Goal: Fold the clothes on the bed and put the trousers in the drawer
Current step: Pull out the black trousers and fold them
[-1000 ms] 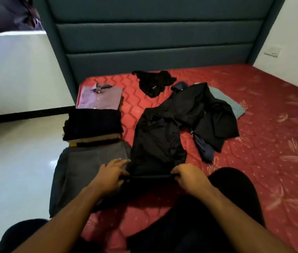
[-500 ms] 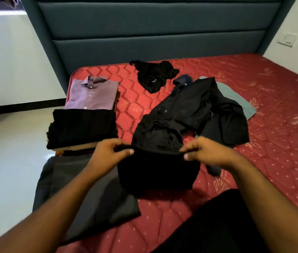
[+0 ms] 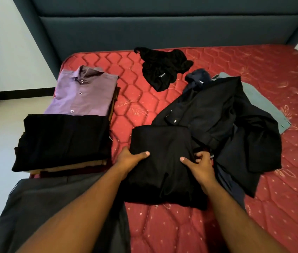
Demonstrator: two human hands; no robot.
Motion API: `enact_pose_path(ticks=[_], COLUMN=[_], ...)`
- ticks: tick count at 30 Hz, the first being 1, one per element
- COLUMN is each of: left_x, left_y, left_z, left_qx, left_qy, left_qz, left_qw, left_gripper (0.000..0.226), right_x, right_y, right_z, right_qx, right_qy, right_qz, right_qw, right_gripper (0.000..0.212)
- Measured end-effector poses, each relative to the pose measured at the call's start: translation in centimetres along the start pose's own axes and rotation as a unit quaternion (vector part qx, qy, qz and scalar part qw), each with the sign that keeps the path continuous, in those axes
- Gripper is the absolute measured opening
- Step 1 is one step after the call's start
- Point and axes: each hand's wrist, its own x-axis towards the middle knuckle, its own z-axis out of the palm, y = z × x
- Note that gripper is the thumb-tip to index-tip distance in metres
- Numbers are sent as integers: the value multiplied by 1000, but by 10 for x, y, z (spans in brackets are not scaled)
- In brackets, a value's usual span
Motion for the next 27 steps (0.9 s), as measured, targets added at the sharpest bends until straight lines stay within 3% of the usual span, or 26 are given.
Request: enact_pose_path(ticks=[2,4,8,12,18,23,25,27], left_x=[-12,-22,-29,-29,16,93,132,147], left_y=[5,7,7,23,118,189,189,165], left_z=[-1,-6,-20,-31,-60,-84,-83,-72], left_qx=[-36,-35,-62,46,13,-6,0,26], left_qy=[-60,-91,-69,3,76,101,102,68], left_qz=[-47,-54,-3,101,228,253,214,148], left_qw=[996,994,996,994,971,962,972,986], left_gripper=[39,35,30,35,41,35,48,60], right_x=[-7,-10,-13,-14,40,116,163,191], right_y=[-3,-2,-15,-46,-139,-210,-203,-168], right_z=[0,3,8,14,22,53,75,89], right_qx=[74,117,168,193,202,264,273,197], right_qy=[-54,-139,-230,-241,-235,-267,-267,-260], right_qz=[26,47,69,24,-91,-115,-84,-53], right_qw=[995,982,956,951,947,920,920,944], right_gripper=[37,27,27,23,24,25,26,32])
